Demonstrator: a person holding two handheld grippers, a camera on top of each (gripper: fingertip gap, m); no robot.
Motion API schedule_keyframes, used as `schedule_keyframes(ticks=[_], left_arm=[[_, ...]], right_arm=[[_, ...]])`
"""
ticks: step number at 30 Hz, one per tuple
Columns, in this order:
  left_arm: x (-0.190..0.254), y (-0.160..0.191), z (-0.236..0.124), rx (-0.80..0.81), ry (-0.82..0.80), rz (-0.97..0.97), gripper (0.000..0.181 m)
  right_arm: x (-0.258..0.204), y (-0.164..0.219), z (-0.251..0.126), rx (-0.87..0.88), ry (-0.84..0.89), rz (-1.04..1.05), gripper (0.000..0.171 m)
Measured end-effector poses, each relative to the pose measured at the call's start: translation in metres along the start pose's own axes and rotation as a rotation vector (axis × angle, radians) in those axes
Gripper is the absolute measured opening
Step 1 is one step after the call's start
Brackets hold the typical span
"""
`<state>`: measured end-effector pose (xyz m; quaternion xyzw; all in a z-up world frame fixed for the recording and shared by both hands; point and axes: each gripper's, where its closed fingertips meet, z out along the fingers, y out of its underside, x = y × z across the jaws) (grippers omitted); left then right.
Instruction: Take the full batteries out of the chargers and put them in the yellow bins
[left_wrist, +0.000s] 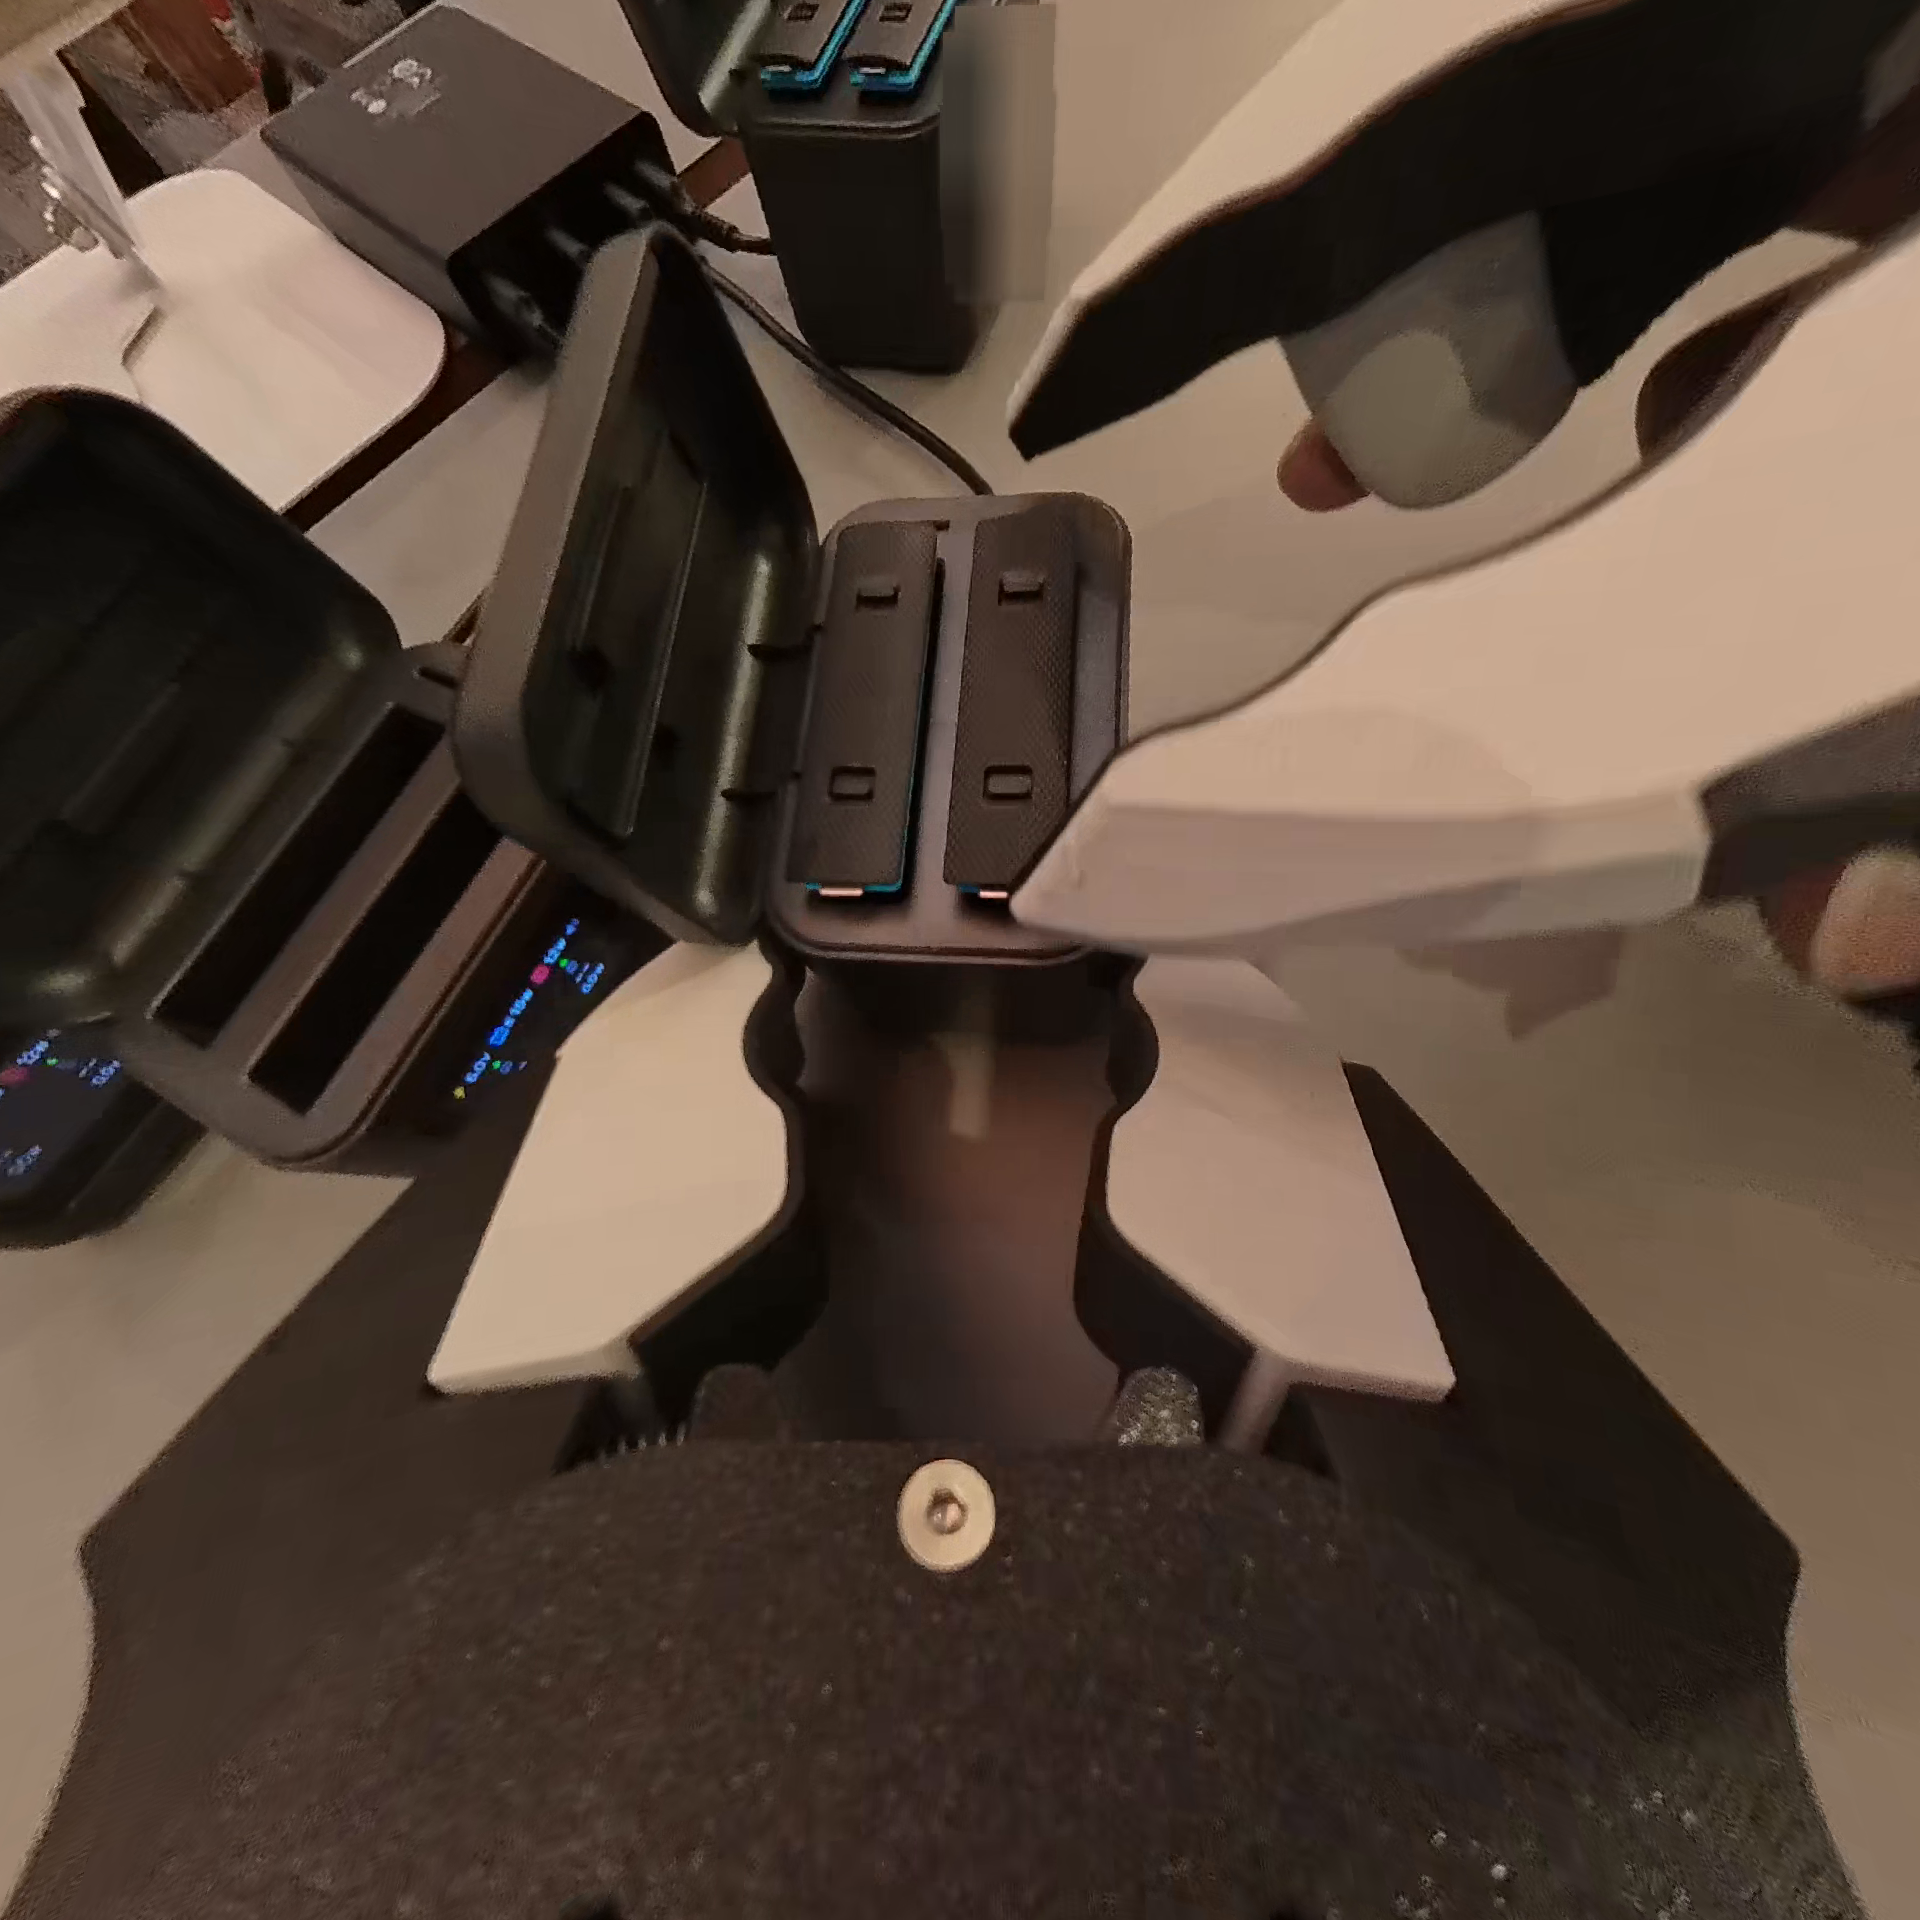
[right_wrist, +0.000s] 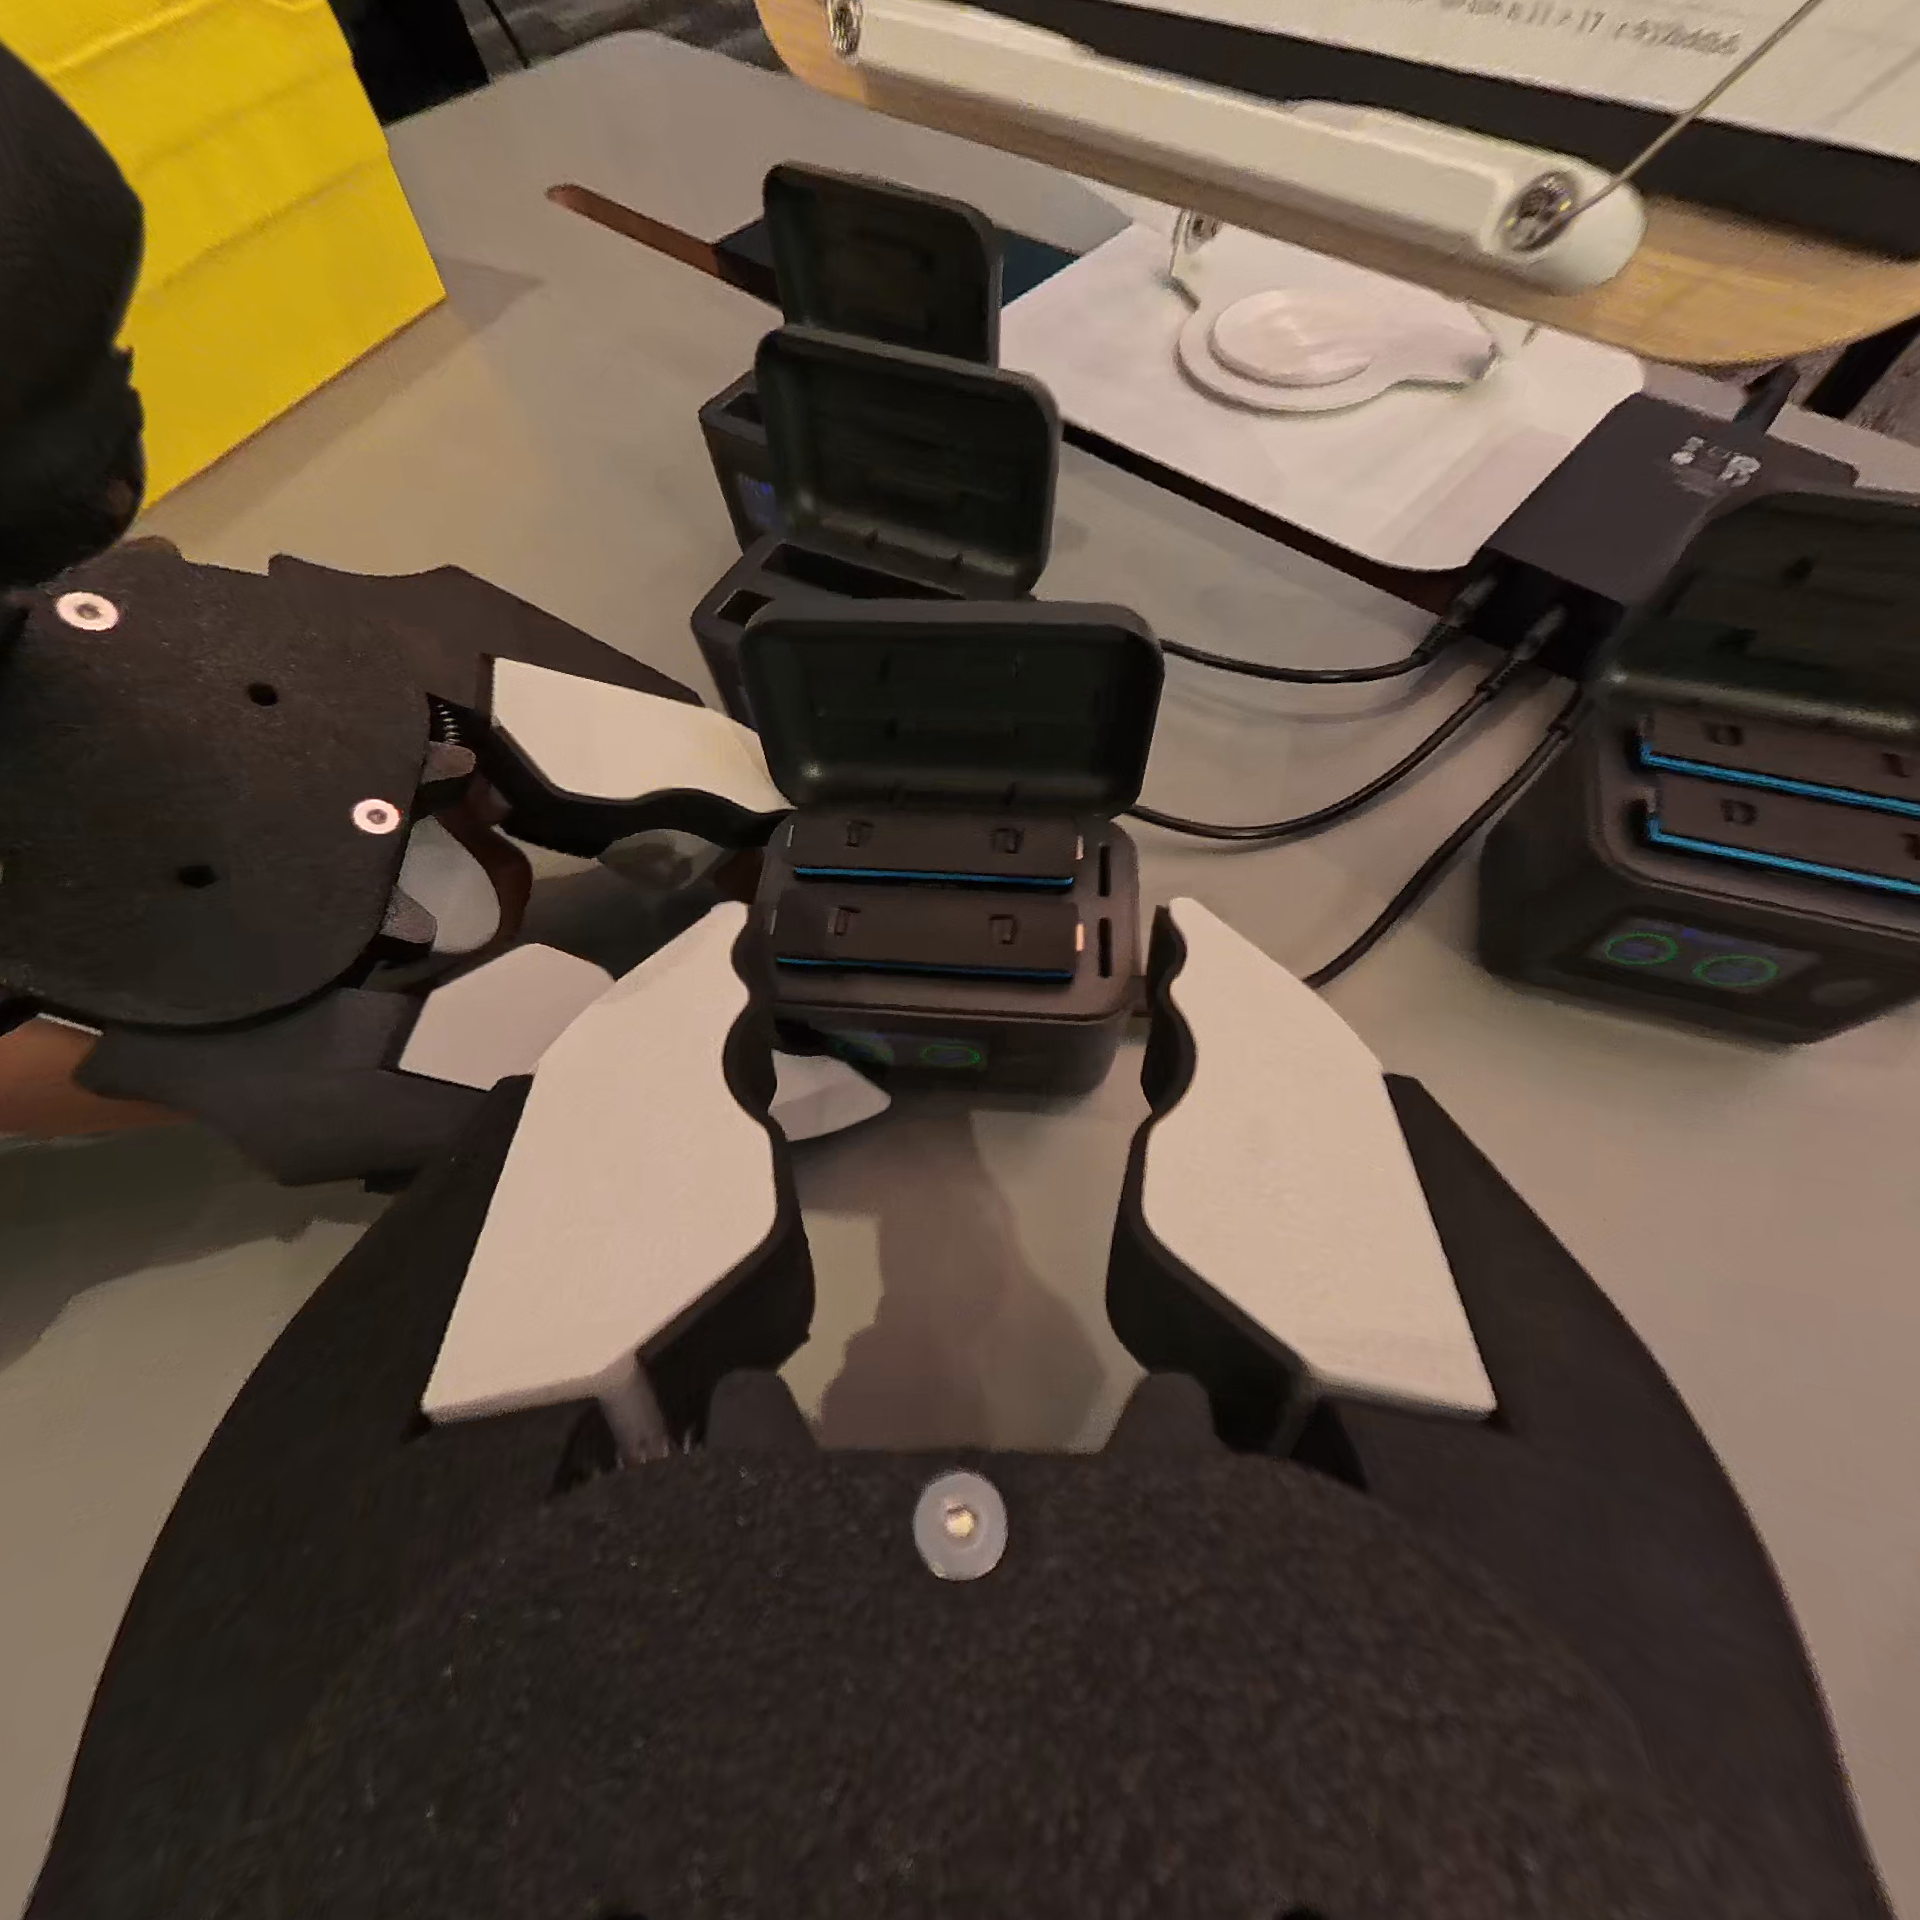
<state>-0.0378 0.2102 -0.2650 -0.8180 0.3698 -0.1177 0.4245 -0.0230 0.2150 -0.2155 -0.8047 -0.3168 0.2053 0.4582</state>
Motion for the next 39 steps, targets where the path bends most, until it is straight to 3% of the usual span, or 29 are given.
schedule_keyframes(ticks=[8, 39], left_arm=[[0.0003, 0.0002, -0.0009, 0.0, 0.003, -0.007, 0.057], [0.0009, -0.0054, 0.0003, 0.026, 0.083, -0.021, 0.057]], right_arm=[[-0.0055, 0.0036, 0.0077, 0.002, 0.052, -0.039, 0.06], [-0.0012, -0.0041, 0.0046, 0.074, 0.111, -0.005, 0.057]])
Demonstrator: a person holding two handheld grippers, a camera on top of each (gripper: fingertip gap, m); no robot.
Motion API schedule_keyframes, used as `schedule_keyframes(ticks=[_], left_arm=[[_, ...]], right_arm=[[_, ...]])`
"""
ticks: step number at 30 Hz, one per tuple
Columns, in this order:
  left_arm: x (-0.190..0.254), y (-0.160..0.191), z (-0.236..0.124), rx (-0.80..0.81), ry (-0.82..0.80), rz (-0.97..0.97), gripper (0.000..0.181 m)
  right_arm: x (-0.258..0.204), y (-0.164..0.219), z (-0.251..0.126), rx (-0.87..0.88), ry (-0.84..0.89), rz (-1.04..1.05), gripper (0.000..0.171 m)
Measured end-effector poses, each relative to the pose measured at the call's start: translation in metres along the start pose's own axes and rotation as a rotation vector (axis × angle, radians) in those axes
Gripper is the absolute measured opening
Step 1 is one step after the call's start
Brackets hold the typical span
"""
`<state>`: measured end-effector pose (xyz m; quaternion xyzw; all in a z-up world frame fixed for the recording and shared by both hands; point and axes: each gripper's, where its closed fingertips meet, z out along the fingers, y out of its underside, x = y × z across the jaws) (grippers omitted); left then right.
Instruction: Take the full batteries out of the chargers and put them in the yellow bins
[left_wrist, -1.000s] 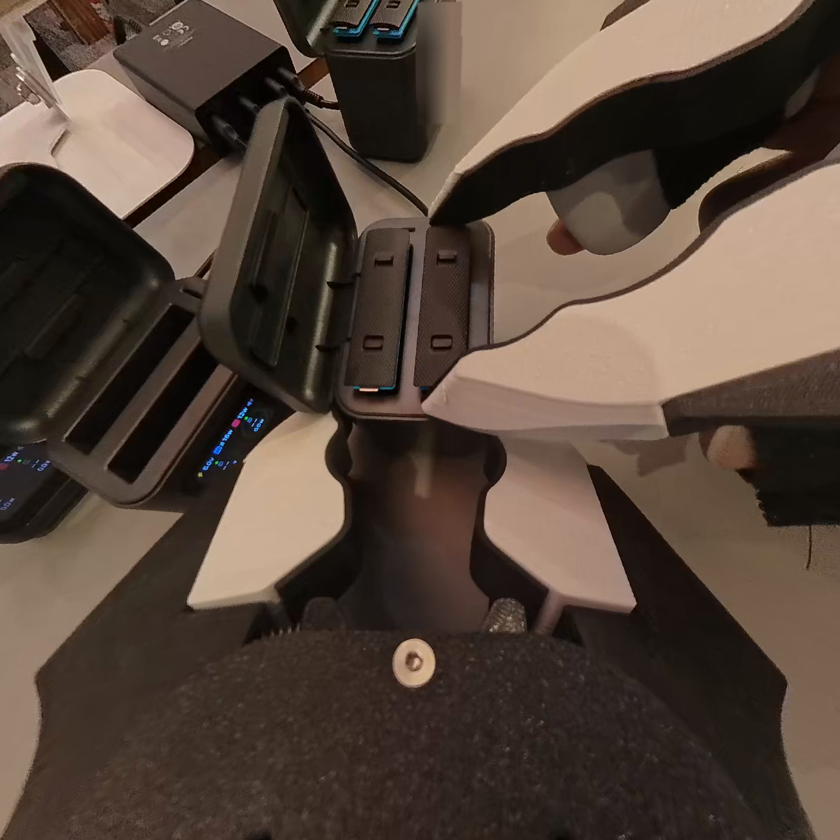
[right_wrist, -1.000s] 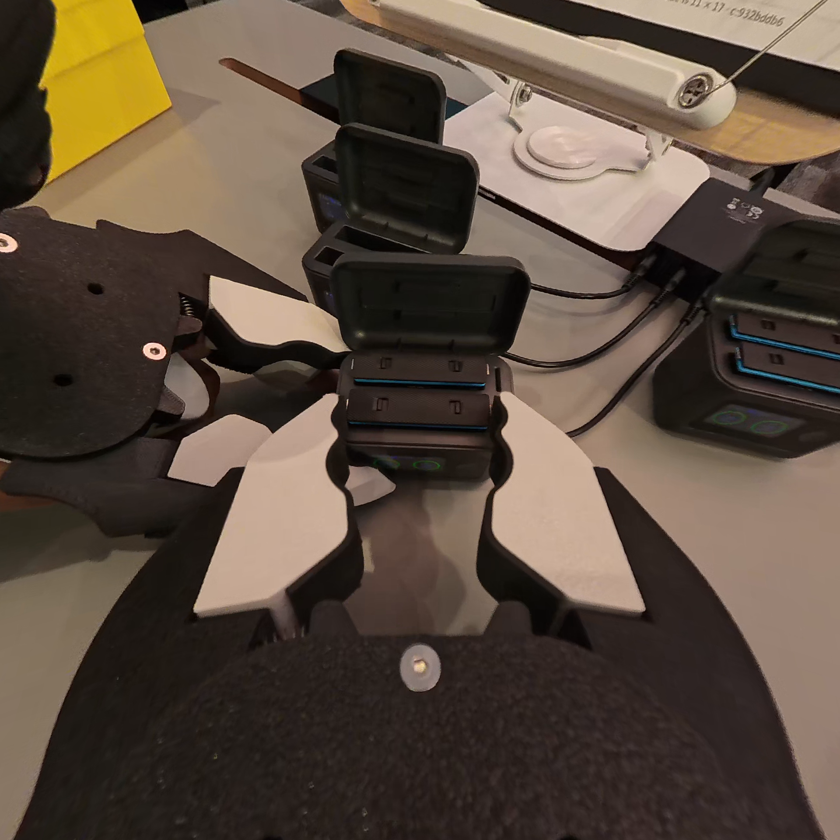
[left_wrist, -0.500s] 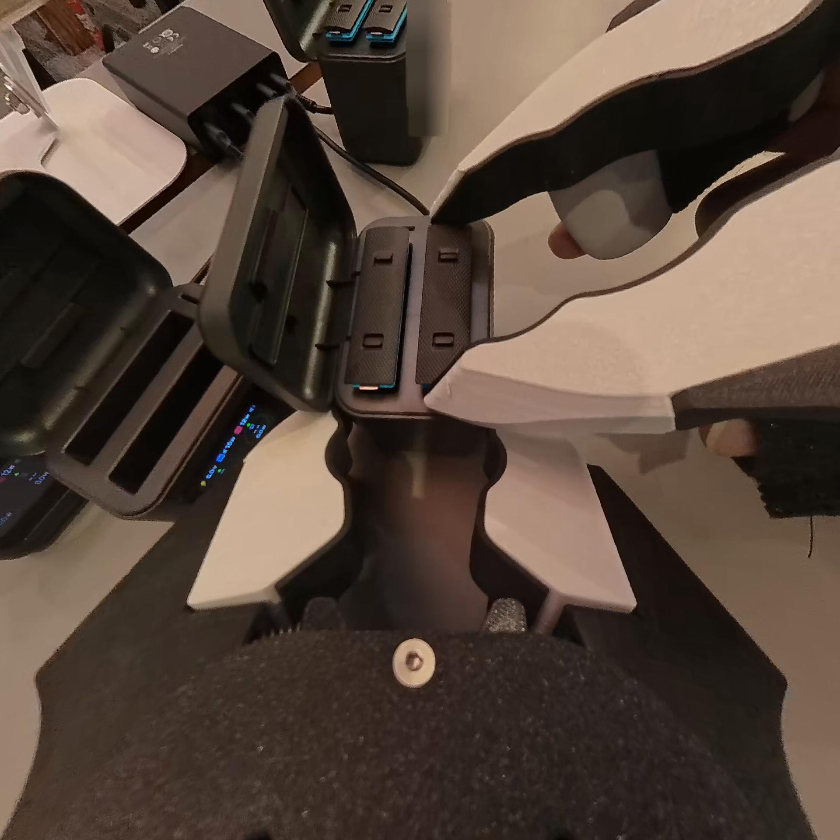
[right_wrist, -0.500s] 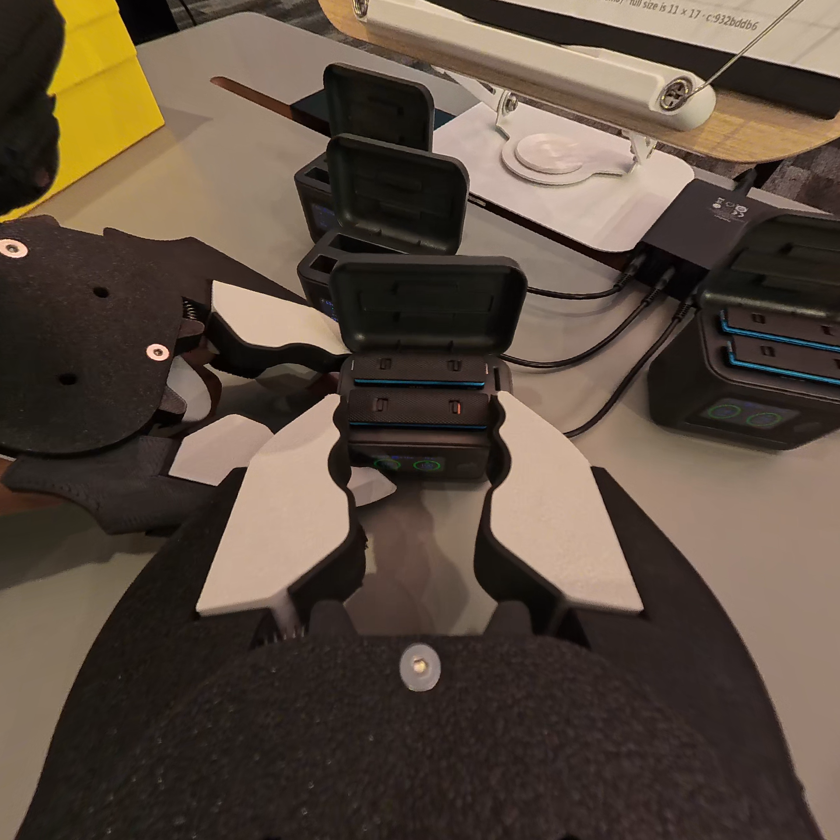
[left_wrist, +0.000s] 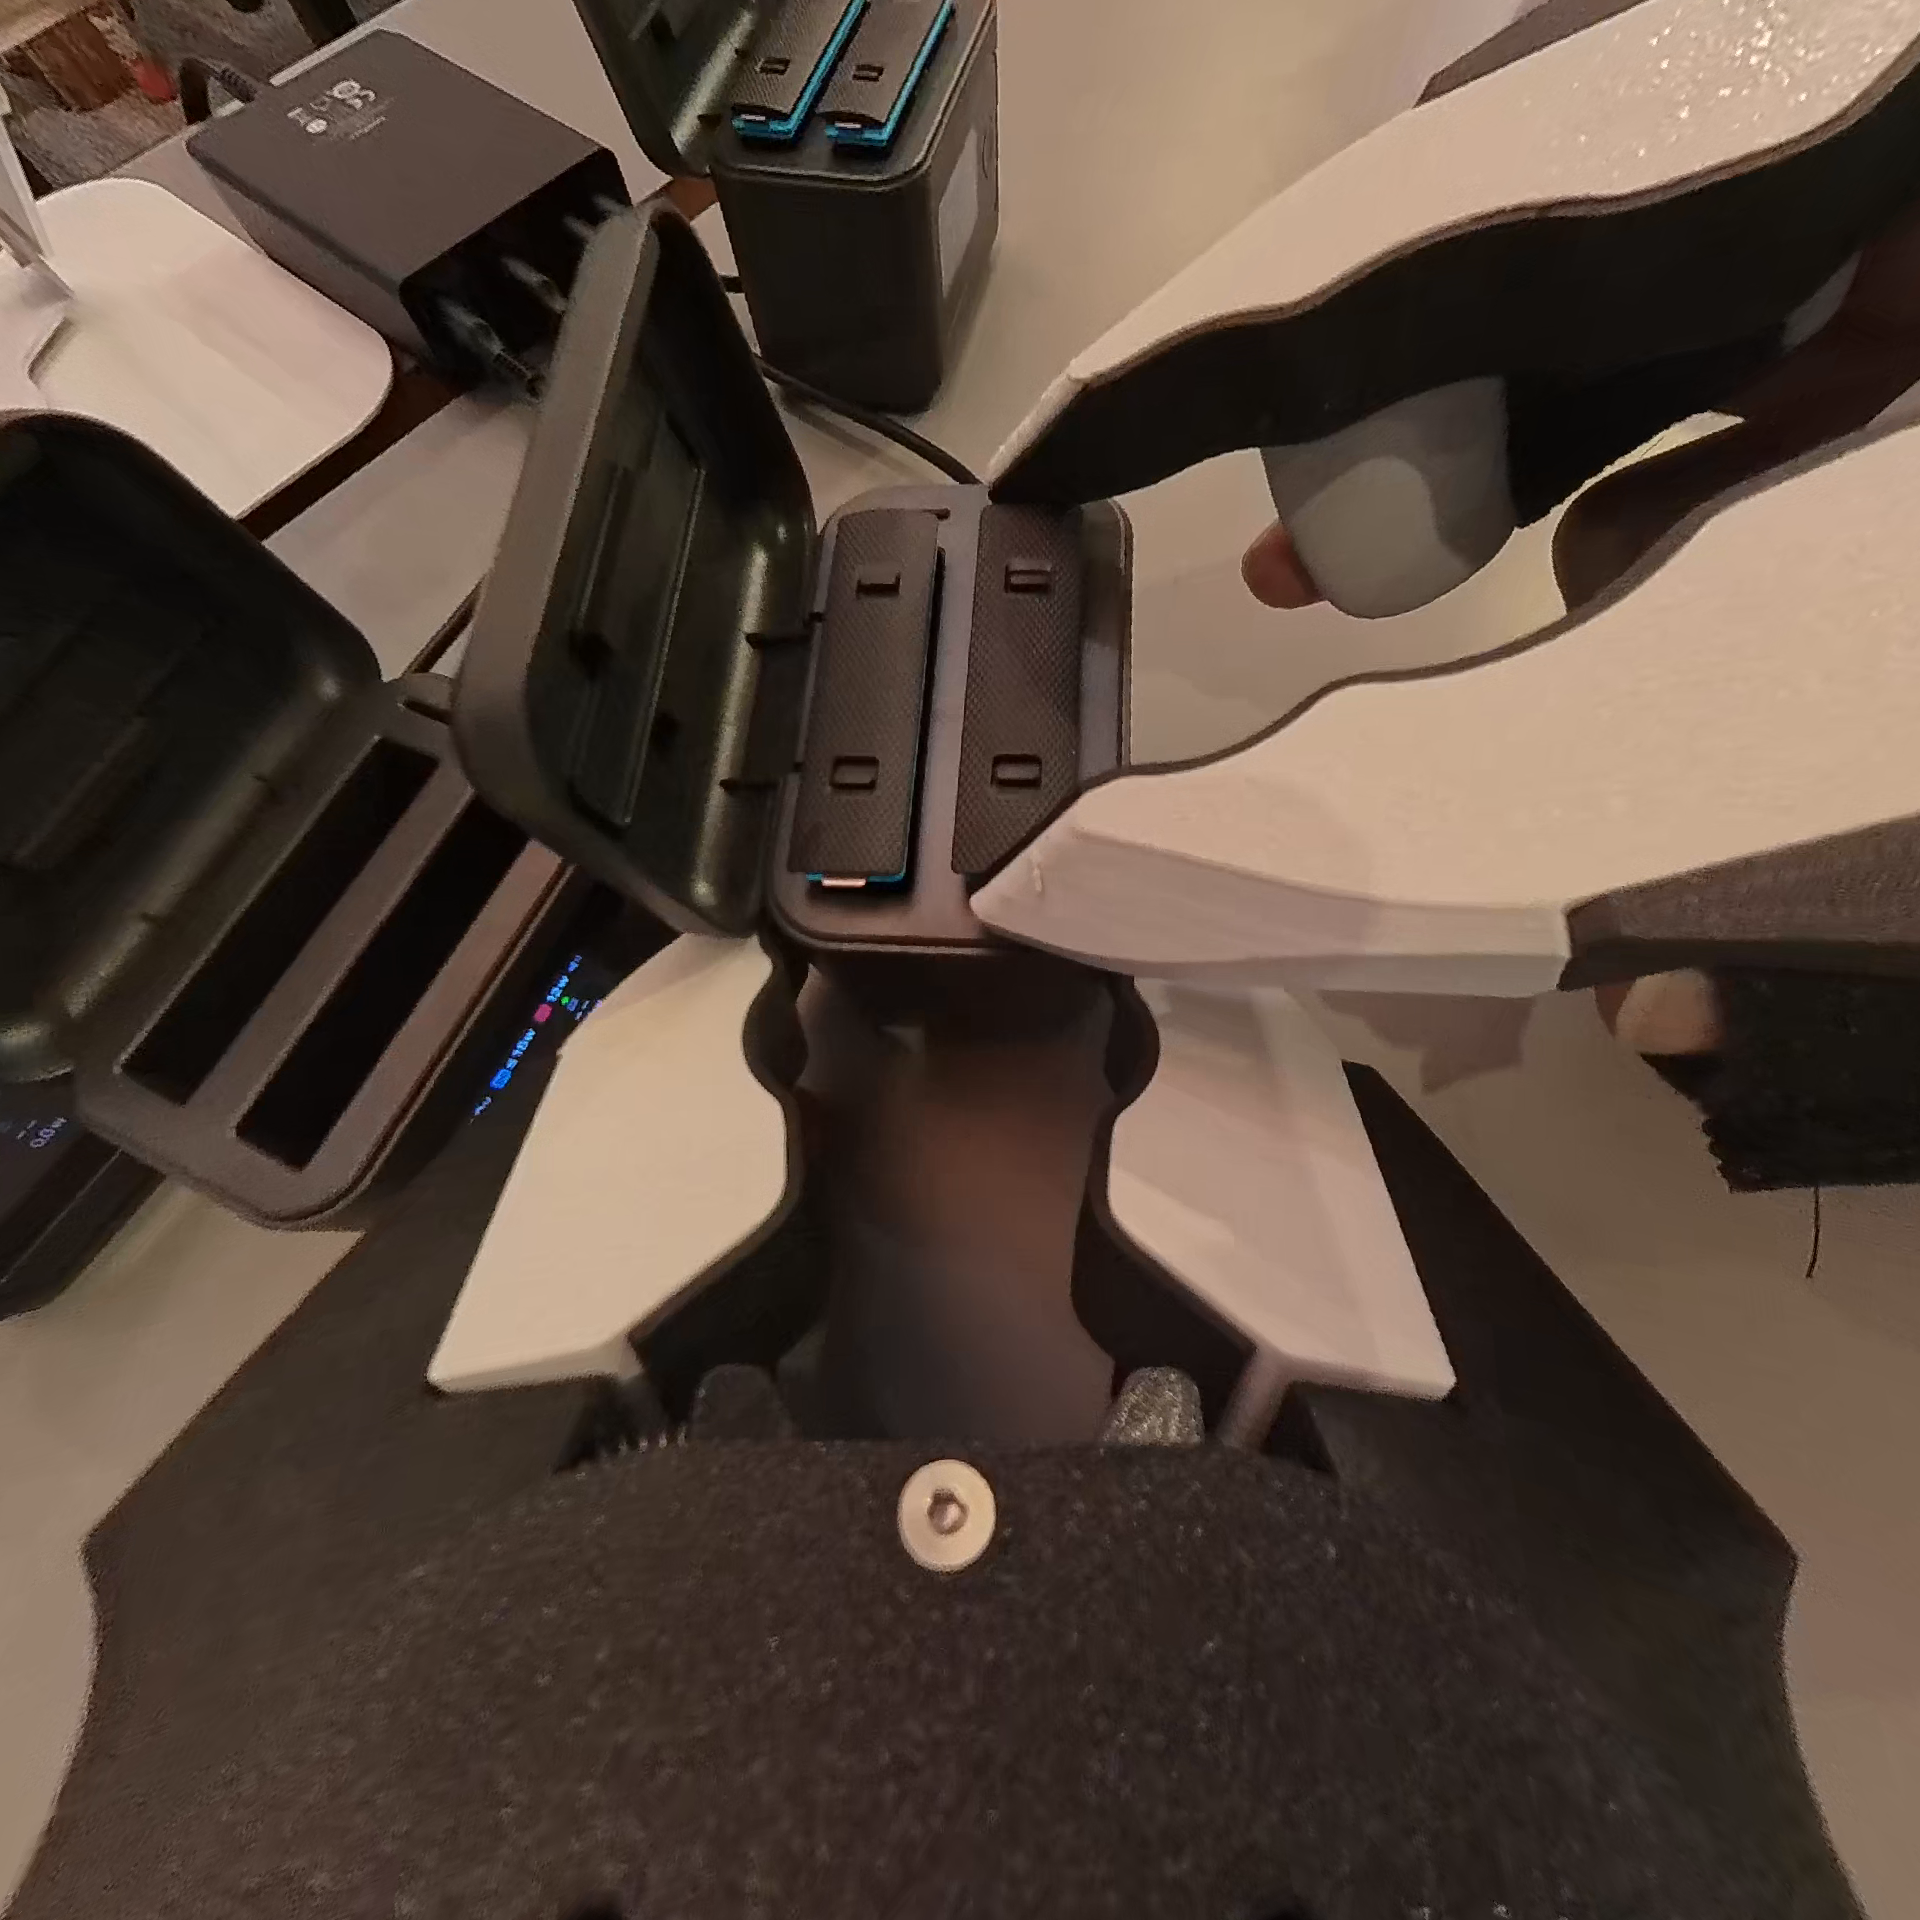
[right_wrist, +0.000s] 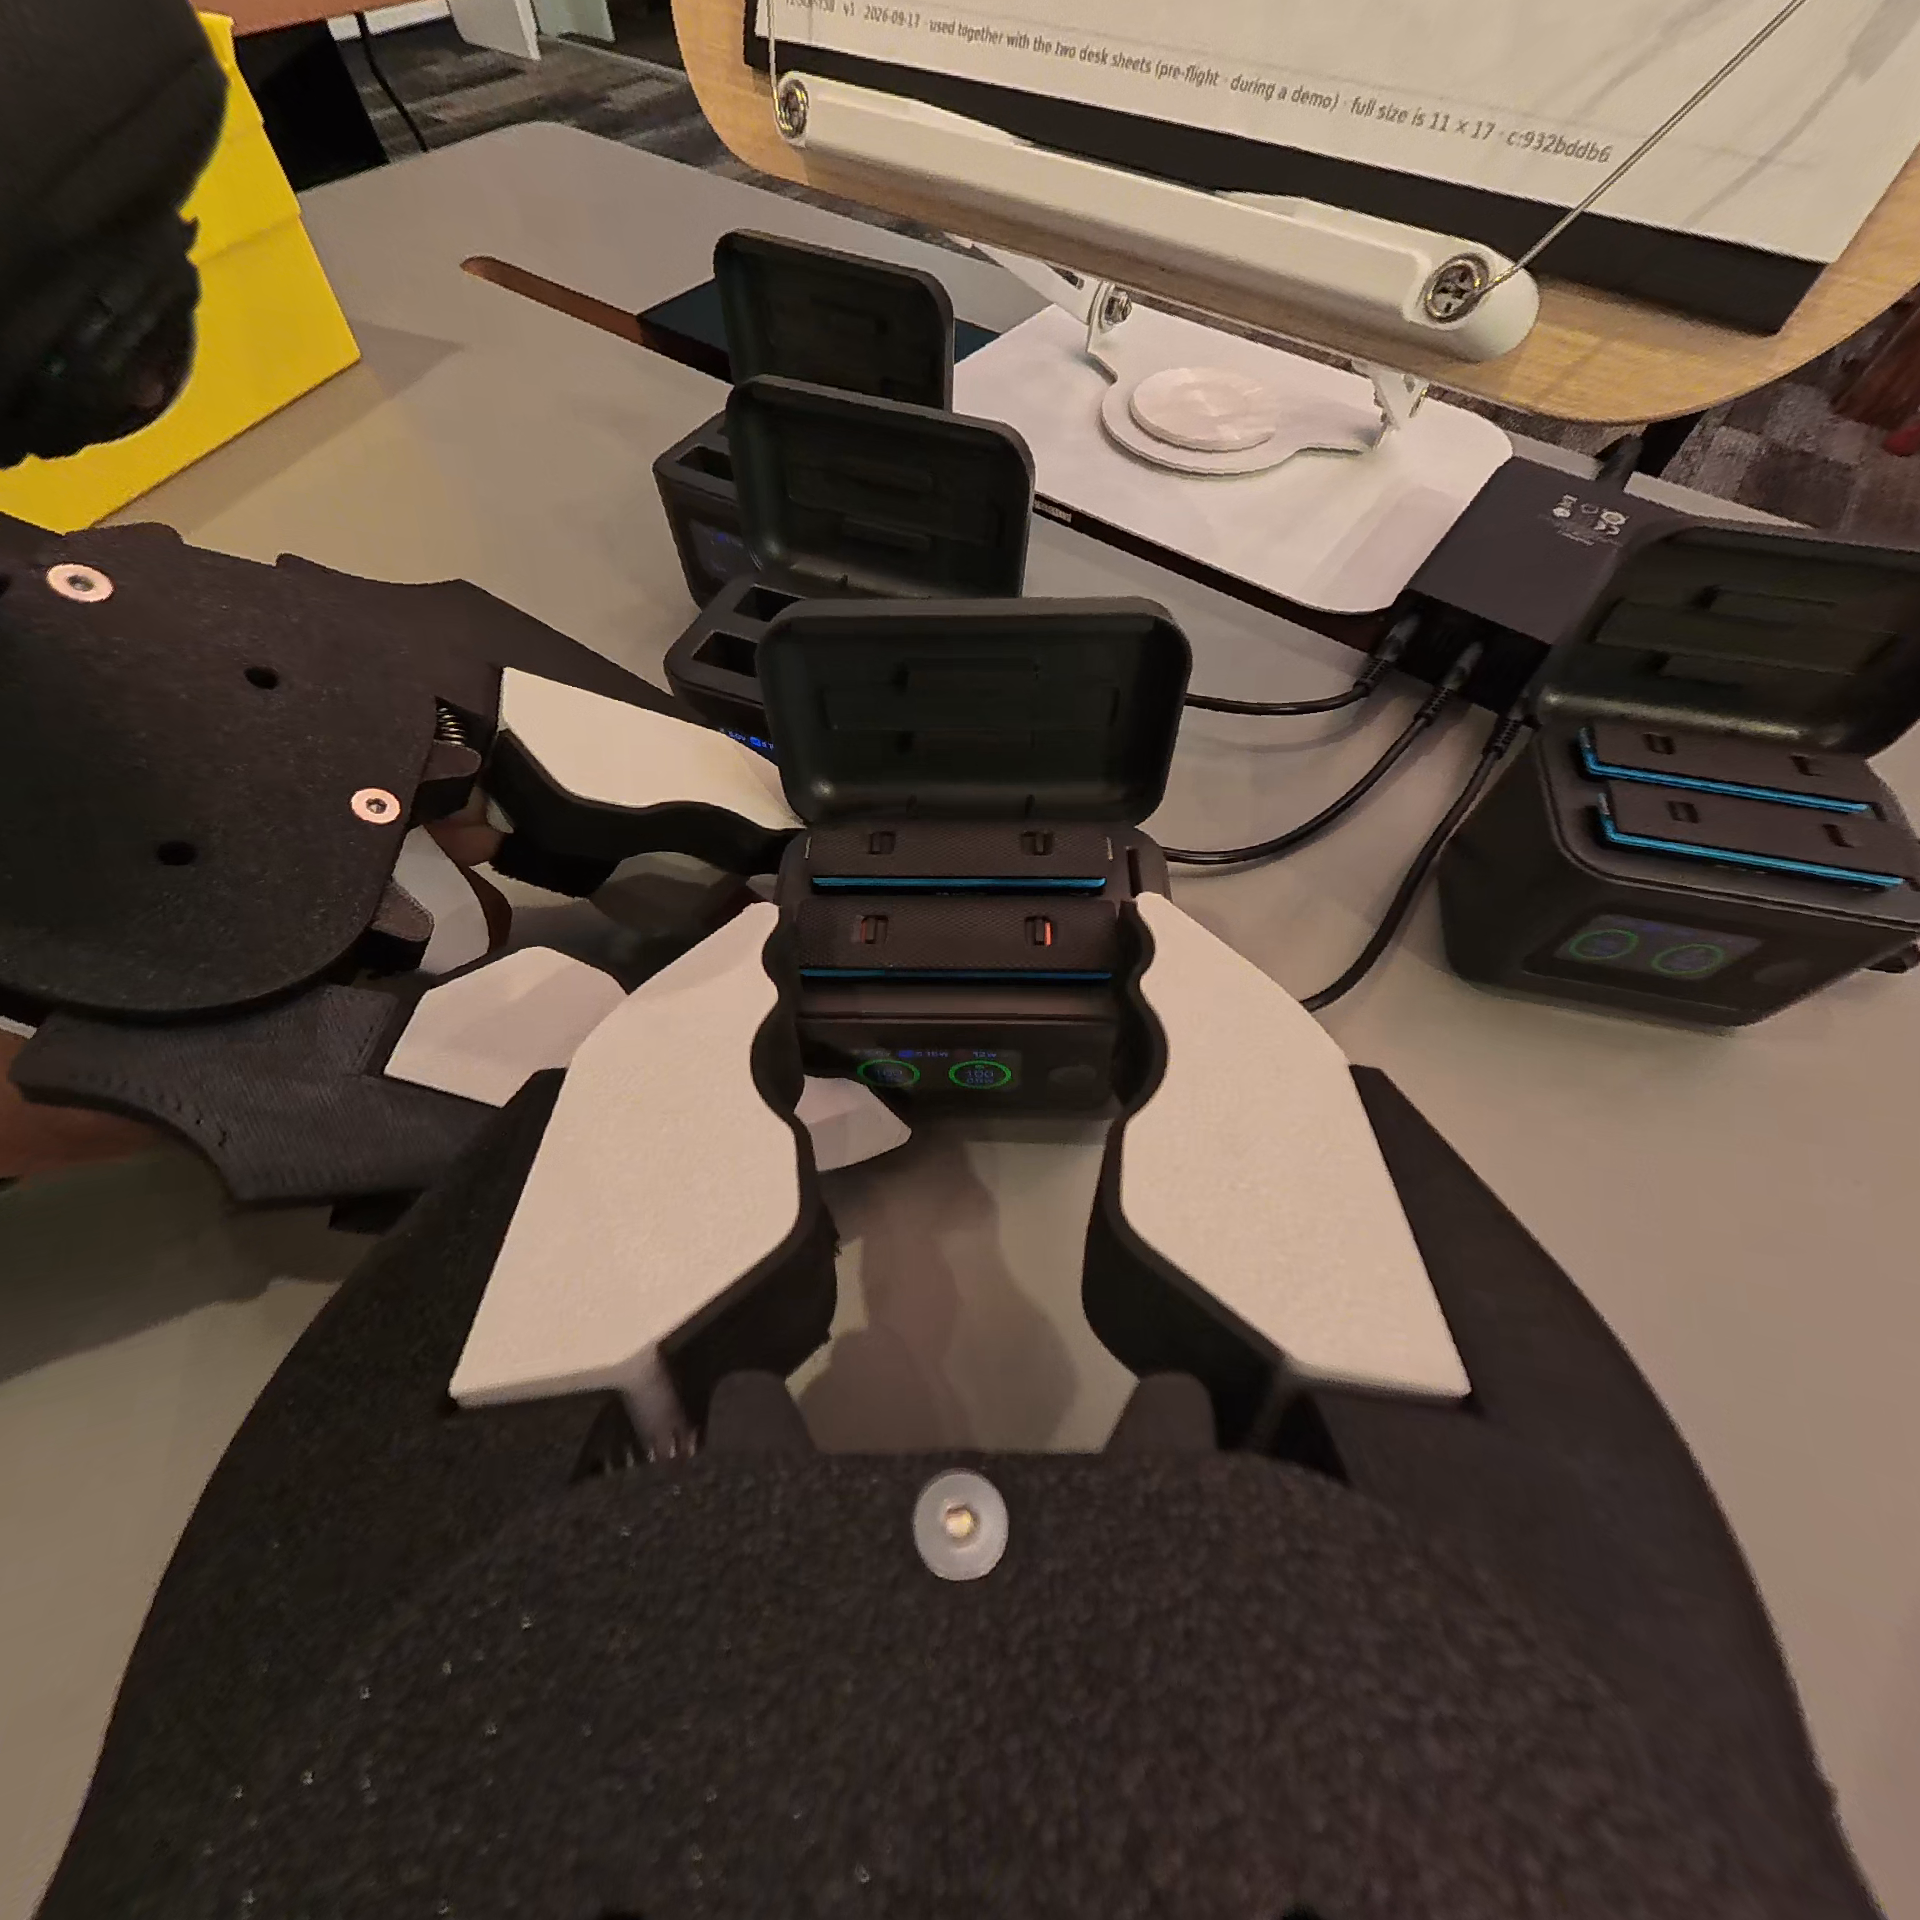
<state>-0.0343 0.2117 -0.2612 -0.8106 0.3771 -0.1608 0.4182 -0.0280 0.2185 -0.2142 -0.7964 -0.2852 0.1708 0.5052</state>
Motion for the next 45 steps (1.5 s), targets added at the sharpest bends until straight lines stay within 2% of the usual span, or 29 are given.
schedule_keyframes(ticks=[6, 10, 18, 29, 33, 39, 45], left_arm=[[-0.001, 0.002, 0.001, -0.008, -0.004, 0.014, 0.058], [-0.003, 0.005, 0.002, -0.025, -0.017, 0.037, 0.058], [-0.007, 0.005, 0.0, -0.014, -0.015, 0.055, 0.058], [-0.027, 0.017, -0.019, -0.029, -0.088, 0.041, 0.06], [-0.031, 0.024, -0.037, -0.057, -0.123, 0.058, 0.048], [-0.007, -0.003, -0.064, 0.111, -0.119, 0.056, 0.034], [0.047, -0.03, -0.082, 0.312, -0.037, 0.11, 0.043]], right_arm=[[0.0, 0.001, 0.0, 0.002, 0.009, -0.001, 0.057], [0.007, -0.036, -0.019, 0.156, 0.03, 0.013, 0.058], [0.041, -0.05, -0.041, 0.229, 0.08, 0.074, 0.058], [0.061, -0.045, -0.045, 0.201, 0.116, 0.1, 0.059], [0.057, -0.044, -0.044, 0.189, 0.103, 0.1, 0.059], [0.035, -0.049, -0.053, 0.158, 0.017, 0.096, 0.059], [-0.01, -0.029, -0.07, 0.121, -0.106, 0.161, 0.059]])
